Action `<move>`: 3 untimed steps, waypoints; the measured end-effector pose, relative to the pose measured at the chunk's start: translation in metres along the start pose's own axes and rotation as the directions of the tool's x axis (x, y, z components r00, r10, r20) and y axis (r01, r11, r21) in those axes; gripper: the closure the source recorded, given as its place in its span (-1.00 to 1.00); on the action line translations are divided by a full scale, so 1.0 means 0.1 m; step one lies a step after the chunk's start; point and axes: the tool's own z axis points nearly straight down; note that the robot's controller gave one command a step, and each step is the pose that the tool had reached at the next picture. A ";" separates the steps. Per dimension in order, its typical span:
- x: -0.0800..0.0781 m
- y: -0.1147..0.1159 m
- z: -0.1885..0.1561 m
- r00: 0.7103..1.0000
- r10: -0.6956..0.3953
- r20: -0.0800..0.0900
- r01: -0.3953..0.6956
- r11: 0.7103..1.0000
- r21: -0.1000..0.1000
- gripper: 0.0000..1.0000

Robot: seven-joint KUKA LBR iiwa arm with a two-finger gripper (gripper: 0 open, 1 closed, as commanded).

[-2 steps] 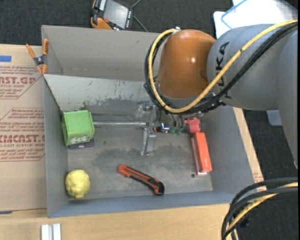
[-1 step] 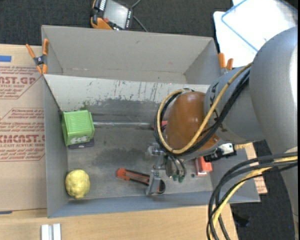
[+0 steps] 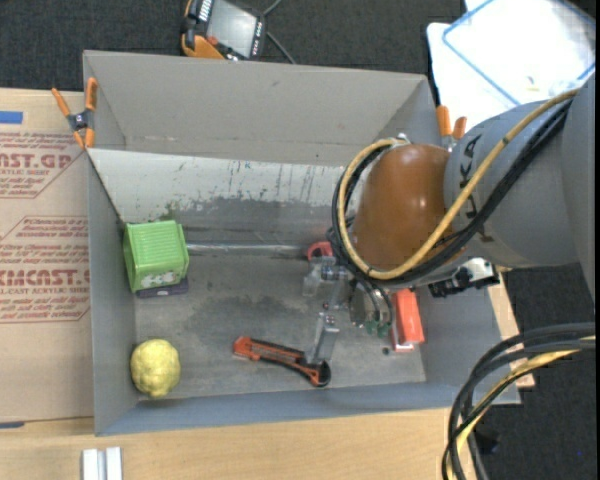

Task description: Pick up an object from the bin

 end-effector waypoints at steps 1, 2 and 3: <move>0.30 0.11 0.36 0.987 0.160 -0.024 -0.160 0.987 0.009 -1.00; 0.29 -0.05 0.65 0.977 0.215 0.001 -0.215 0.977 0.000 -1.00; 0.25 -0.02 0.65 0.973 0.231 -0.016 -0.231 0.973 0.007 1.00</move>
Offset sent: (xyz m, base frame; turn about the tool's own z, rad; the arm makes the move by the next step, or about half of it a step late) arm -0.0285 -0.0012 -0.0654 0.2177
